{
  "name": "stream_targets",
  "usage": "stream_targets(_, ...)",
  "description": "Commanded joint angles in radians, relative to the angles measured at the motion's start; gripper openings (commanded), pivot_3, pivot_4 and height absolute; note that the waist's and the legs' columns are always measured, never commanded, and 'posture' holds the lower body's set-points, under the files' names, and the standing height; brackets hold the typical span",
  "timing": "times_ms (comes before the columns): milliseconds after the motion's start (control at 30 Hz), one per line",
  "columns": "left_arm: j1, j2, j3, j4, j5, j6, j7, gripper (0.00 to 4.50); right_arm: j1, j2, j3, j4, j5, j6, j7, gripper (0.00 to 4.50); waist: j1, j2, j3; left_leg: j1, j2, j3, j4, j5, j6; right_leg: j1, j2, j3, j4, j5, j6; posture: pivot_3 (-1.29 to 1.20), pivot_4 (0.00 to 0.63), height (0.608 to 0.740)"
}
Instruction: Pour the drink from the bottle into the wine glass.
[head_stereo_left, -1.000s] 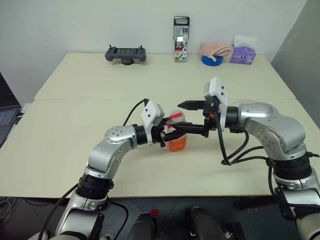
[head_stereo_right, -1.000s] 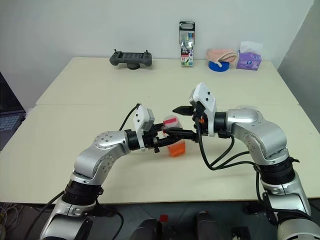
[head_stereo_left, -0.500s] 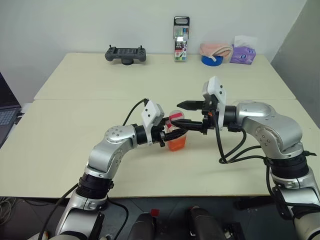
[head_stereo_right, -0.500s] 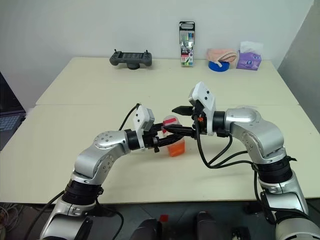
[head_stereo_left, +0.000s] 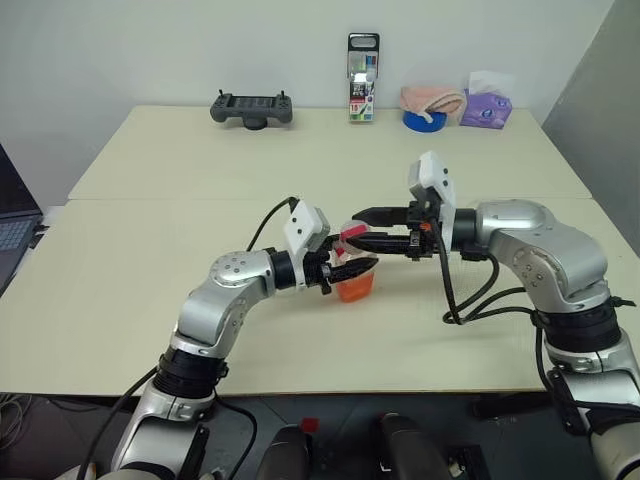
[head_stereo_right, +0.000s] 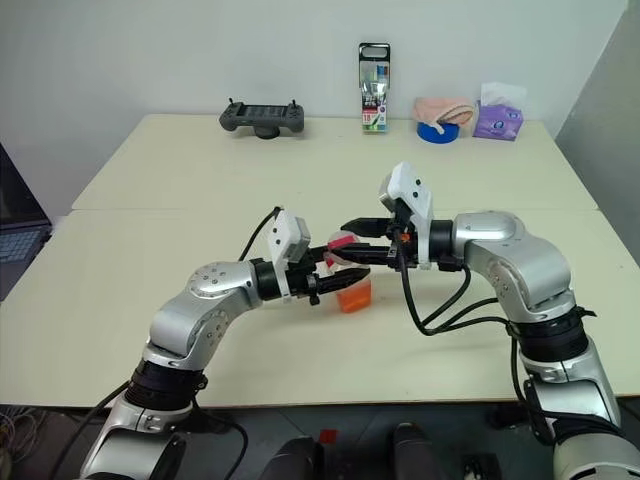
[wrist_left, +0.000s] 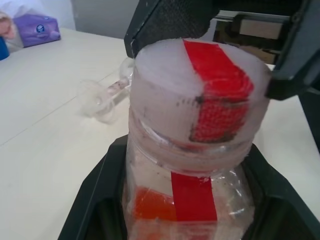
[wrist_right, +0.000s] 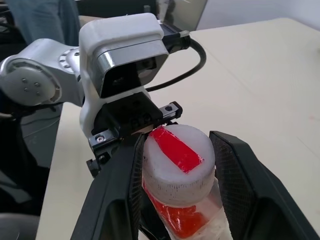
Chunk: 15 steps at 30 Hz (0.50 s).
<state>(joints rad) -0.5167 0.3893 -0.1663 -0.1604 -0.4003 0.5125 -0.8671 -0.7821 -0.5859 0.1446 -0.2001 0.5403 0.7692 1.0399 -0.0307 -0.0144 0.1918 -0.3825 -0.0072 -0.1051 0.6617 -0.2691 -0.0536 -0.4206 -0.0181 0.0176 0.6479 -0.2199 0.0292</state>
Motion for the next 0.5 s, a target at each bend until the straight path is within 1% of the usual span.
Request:
stream_targets(33,-0.008,0.013,0.033,-0.019,-0.013,-0.008,0.002,2.13,-0.042,-0.059,-0.016,0.015,0.056,-0.078,0.210,1.71,0.000,0.000,0.000,0.000,0.000,0.000,0.000,0.000,0.000,0.000,0.000,0.000,0.000,0.000,0.000,0.00,0.150,0.740)
stream_targets(200,-0.016,0.026,0.028,-0.011,-0.021,-0.006,-0.013,2.13,-0.114,-0.103,0.010,0.149,0.017,-0.151,0.361,1.71,-0.003,0.000,0.000,0.002,0.001,0.000,0.000,0.000,0.000,0.000,0.001,0.000,0.001,0.000,0.000,0.00,0.150,0.740)
stream_targets(333,-0.027,0.024,0.029,0.003,-0.018,-0.014,-0.015,2.13,-0.182,-0.112,0.002,0.219,-0.005,-0.175,0.394,1.71,-0.002,0.000,0.000,0.001,0.001,0.000,0.000,0.000,0.000,0.000,0.000,0.000,0.001,0.000,0.000,0.00,0.150,0.740)
stream_targets(400,-0.026,0.021,0.032,0.002,-0.011,-0.025,-0.007,2.13,-0.177,-0.125,-0.023,0.228,-0.030,-0.187,0.354,1.71,-0.001,0.000,0.000,0.001,0.001,0.000,0.000,0.000,0.000,0.000,0.000,0.000,0.001,0.000,0.000,0.00,0.150,0.740)
stream_targets(467,-0.031,0.016,0.041,0.006,-0.010,-0.034,0.003,2.13,-0.151,-0.133,-0.087,0.250,-0.044,-0.183,0.253,1.71,0.001,0.000,0.000,0.000,0.001,0.000,0.000,0.000,0.000,0.000,0.000,0.000,0.000,0.001,-0.002,0.00,0.150,0.740)
stream_targets(500,-0.033,0.016,0.047,0.006,-0.012,-0.035,0.007,2.13,-0.106,-0.137,-0.143,0.257,-0.054,-0.164,0.165,1.71,0.003,0.000,0.000,0.000,0.000,0.000,0.000,0.000,0.000,0.000,0.000,0.000,0.000,0.003,-0.004,0.00,0.150,0.740)
